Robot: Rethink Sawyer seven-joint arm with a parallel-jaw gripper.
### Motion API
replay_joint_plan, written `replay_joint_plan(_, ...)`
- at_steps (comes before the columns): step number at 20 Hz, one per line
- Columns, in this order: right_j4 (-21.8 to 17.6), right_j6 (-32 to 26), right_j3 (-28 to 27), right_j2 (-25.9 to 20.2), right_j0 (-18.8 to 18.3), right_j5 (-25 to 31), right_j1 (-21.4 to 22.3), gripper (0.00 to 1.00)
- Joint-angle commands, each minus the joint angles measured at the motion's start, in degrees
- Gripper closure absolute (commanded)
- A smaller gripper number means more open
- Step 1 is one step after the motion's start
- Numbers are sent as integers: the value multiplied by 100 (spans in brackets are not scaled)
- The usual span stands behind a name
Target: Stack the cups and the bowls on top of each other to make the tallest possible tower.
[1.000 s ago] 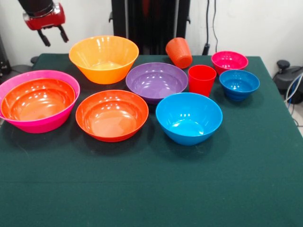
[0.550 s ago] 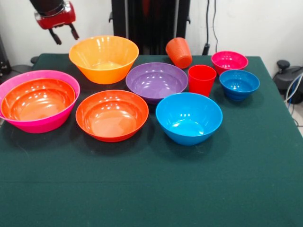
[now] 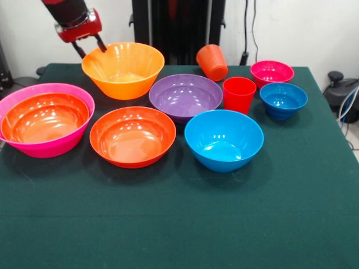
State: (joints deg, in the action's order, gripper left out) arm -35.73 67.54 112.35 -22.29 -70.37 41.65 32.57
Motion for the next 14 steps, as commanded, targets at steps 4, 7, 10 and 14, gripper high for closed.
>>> replay_joint_plan(4,-281,-85,-256,-219,105,-432,-507,0)
replay_joint_plan(7,-254,-246,-482,-263,43,-276,-622,0)
replay_joint_plan(10,-251,-311,-527,-294,1,-241,-650,0)
replay_joint_plan(14,-232,-415,-640,-331,-62,-153,-668,0)
